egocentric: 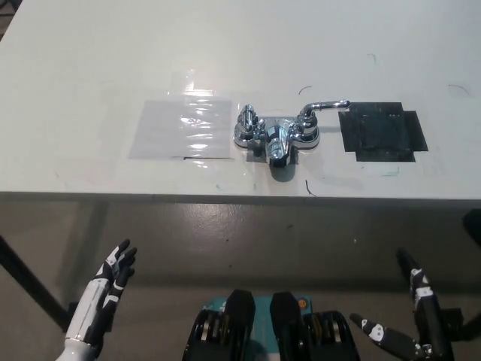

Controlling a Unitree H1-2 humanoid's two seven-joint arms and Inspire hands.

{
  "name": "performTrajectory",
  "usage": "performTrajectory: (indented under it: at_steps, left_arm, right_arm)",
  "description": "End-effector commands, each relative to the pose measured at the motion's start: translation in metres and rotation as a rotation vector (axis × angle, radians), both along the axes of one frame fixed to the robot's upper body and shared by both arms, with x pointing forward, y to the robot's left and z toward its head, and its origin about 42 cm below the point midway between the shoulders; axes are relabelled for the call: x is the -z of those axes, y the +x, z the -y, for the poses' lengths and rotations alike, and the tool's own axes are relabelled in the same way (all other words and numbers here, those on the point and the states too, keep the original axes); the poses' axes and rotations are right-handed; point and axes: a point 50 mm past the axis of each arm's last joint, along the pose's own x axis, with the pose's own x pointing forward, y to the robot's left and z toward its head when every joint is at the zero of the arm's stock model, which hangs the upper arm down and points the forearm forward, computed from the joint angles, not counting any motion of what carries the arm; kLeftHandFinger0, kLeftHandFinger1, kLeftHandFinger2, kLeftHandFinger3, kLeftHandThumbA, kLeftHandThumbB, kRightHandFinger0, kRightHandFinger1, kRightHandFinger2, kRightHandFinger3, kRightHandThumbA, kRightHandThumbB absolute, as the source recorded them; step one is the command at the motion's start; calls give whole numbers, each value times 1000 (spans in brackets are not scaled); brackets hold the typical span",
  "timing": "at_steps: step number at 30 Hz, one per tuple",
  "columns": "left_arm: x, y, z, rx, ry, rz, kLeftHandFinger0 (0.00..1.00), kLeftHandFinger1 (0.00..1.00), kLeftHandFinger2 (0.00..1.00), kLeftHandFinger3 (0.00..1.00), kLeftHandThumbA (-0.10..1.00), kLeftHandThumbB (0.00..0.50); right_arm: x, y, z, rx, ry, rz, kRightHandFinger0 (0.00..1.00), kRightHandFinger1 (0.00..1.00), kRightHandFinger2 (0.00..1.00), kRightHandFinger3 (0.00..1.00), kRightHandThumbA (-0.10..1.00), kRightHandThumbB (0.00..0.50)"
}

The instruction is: The faucet is at the center of the desk and the robot turn off the faucet by turning the right faucet handle using the right hand

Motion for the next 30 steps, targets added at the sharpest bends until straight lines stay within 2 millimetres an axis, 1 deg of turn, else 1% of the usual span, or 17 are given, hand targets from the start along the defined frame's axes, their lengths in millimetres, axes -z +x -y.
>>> performTrajectory:
  at_steps: [1,2,3,4,6,7,8,10,12,15,17,20,22,25,27,28,30]
  left_arm:
    - [-17,3,1,40,12,89,1000,1000,1000,1000,920,327]
    - [-17,4,1,40,11,92,1000,1000,1000,1000,920,328]
    - [-17,4,1,39,11,91,1000,1000,1000,1000,927,334]
    - [-17,4,0,38,12,88,1000,1000,1000,1000,930,334]
    - [-17,4,0,38,9,90,1000,1000,1000,1000,930,334]
    - [-17,4,0,38,9,91,1000,1000,1000,1000,929,332]
    - [-17,3,0,39,10,91,1000,1000,1000,1000,928,330]
    - [-16,4,1,44,14,94,1000,1000,1000,1000,924,320]
    - [-16,3,2,46,20,94,1000,1000,1000,1000,923,321]
    - [-16,4,2,45,18,94,1000,1000,1000,1000,922,315]
    - [-16,5,2,47,20,93,1000,1000,1000,1000,927,321]
    - [-16,5,3,49,22,90,1000,1000,1000,1000,932,323]
    - [-15,4,2,48,27,88,1000,1000,1000,1000,925,318]
    - [-14,5,2,50,19,89,1000,1000,1000,1000,911,316]
    - [-14,5,2,51,17,87,1000,1000,1000,1000,912,319]
    - [-14,5,2,53,20,91,1000,1000,1000,1000,919,323]
    - [-14,5,2,51,25,88,1000,1000,1000,1000,920,326]
  right_arm:
    - [-70,5,11,-25,2,316,1000,1000,1000,1000,1000,287]
    - [-88,9,15,-51,7,369,1000,1000,1000,1000,1000,276]
    - [-108,13,20,-86,-12,413,1000,1000,1000,1000,1000,301]
    - [-124,16,24,-114,-33,435,1000,1000,1000,1000,1000,303]
    - [-162,25,33,-168,-23,446,1000,1000,1000,1000,1000,367]
    - [-175,31,36,-186,-11,440,1000,1000,1000,1000,1000,413]
    - [-185,36,39,-200,-8,437,1000,1000,1000,1000,1000,429]
    - [-222,67,47,-225,-44,473,1000,1000,1000,1000,1000,400]
    - [-247,92,51,-250,-36,475,1000,1000,1000,1000,1000,368]
    - [-272,121,53,-287,-14,454,1000,1000,1000,1000,1000,321]
    - [-291,152,53,-333,0,421,1000,1000,1000,1000,1000,317]
    - [-309,179,48,-374,-13,372,1000,1000,1000,1000,1000,303]
    - [-321,208,41,-408,6,306,1000,1000,1000,1000,1000,311]
    - [-328,233,36,-442,37,223,1000,1000,1000,1000,1000,313]
    - [-331,243,35,-451,40,185,1000,1000,1000,1000,1000,320]
    - [-333,257,31,-458,37,136,1000,1000,1000,1000,1000,329]
    - [-334,272,27,-463,30,89,1000,1000,1000,1000,1000,324]
